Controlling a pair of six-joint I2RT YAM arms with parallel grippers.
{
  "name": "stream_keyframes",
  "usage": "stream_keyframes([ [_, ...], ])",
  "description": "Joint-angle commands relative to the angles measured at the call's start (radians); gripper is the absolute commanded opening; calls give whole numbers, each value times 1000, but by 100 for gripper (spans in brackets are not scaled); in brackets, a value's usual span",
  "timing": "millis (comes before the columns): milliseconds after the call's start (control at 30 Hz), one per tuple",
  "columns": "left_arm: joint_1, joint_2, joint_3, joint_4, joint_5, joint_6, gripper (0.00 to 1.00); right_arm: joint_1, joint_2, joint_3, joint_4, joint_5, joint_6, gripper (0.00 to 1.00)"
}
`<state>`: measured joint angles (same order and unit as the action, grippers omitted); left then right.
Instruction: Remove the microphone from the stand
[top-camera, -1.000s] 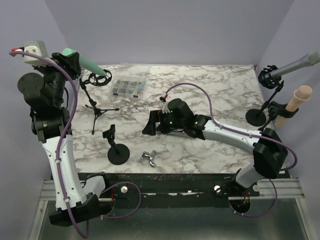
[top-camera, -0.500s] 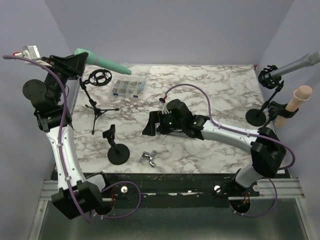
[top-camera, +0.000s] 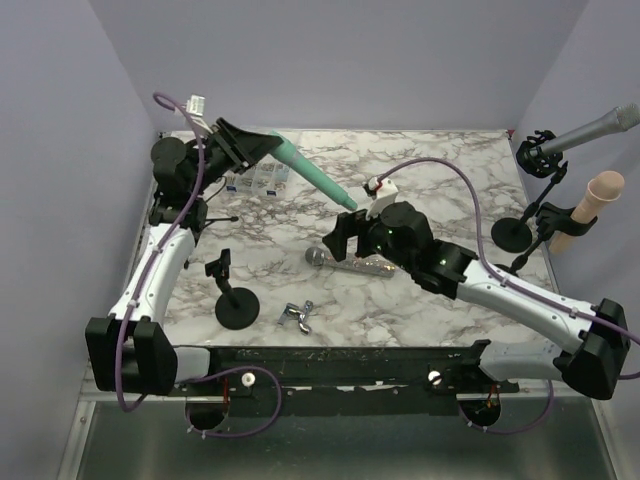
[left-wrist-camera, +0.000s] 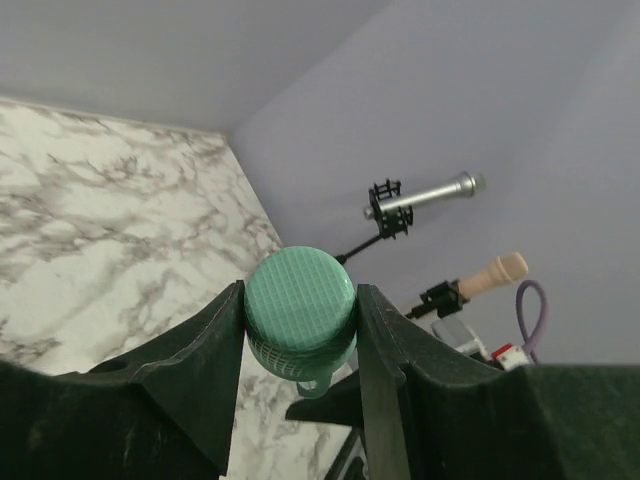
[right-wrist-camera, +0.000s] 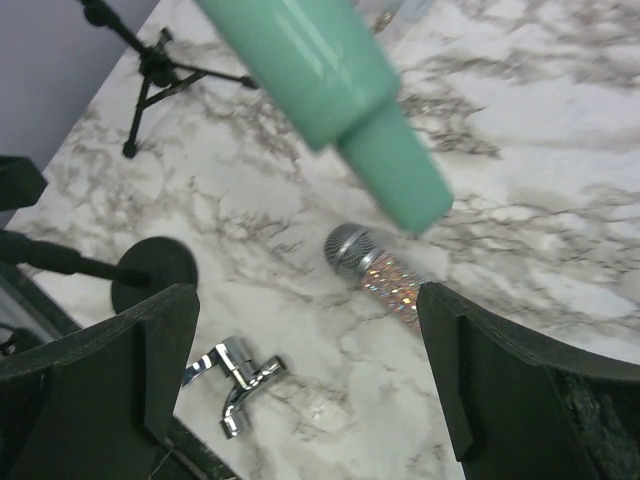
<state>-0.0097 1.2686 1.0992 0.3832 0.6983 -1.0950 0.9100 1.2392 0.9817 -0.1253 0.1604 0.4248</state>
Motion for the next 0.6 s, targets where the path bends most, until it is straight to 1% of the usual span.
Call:
stream_keyframes([
  [0, -134, 59, 6, -60, -45, 33, 0, 4, -37, 38, -89, 247, -179, 100],
  [133, -196, 122, 10, -61, -18, 9, 0, 5, 5, 99, -149, 298, -259, 100],
  [200, -223, 141, 7, -64, -13, 6, 0, 5, 24, 116, -151, 346, -277, 100],
  [267, -254, 154, 12, -93, -22, 27, 0, 4, 46, 139, -152, 359, -304, 100],
  [333, -284, 172, 26, -119, -19, 40, 0, 4, 77, 167, -161, 351, -331, 97],
  [367, -298, 181, 29, -119, -11, 40, 0, 4, 94, 179, -164, 353, -339, 92],
  [433, -323, 189, 33, -125, -9, 38, 0, 4, 126, 199, -167, 358, -354, 80],
  [533, -353, 188, 38, -153, -32, 70, 0, 5, 162, 221, -168, 354, -371, 60],
  [567, -358, 189, 45, -168, -38, 81, 0, 5, 172, 224, -166, 354, -377, 55],
])
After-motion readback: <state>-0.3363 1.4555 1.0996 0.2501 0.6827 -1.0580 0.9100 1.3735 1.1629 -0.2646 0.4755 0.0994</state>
